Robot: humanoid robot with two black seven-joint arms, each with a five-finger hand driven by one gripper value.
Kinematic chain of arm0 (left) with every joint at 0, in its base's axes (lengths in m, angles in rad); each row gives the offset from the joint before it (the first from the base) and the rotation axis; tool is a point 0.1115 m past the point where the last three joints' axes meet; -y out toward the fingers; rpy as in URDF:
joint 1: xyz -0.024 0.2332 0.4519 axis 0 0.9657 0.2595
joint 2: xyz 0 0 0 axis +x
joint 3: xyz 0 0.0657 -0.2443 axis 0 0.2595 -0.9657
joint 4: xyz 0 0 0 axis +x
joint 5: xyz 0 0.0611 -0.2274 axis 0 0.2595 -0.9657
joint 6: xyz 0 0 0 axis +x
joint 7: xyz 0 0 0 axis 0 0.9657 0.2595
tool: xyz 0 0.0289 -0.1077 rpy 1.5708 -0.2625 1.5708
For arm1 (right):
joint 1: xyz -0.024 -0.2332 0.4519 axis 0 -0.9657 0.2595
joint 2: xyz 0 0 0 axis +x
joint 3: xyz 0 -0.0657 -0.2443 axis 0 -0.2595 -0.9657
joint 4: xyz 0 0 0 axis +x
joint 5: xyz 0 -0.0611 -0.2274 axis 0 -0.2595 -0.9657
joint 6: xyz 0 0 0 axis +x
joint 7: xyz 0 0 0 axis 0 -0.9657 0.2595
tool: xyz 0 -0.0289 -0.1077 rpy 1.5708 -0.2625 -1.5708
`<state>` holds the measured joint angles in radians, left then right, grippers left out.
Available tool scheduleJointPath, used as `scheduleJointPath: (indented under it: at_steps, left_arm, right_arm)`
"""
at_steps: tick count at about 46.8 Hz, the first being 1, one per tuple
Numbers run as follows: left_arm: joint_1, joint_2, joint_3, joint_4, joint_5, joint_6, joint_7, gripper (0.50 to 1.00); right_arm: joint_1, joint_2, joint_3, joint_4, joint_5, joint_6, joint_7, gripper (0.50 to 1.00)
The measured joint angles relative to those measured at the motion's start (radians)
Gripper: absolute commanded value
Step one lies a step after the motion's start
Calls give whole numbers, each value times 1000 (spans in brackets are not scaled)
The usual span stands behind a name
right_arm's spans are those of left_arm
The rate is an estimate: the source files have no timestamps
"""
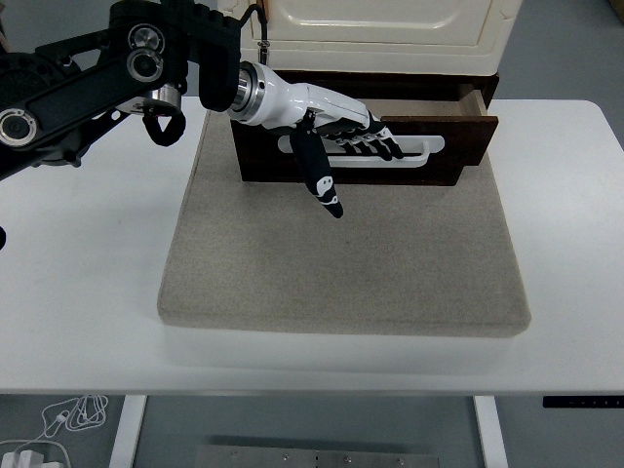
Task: Open the drawer under the combination cabinet
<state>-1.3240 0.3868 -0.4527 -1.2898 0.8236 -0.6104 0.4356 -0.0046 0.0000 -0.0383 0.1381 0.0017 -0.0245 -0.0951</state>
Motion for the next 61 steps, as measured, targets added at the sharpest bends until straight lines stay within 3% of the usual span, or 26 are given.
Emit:
scheduleJointPath:
  at_steps: [61]
  left_arm:
    - [0,21,-10,-36,-54,-1,8,992]
  right_arm:
    - [0,0,0,0,0,0,0,928]
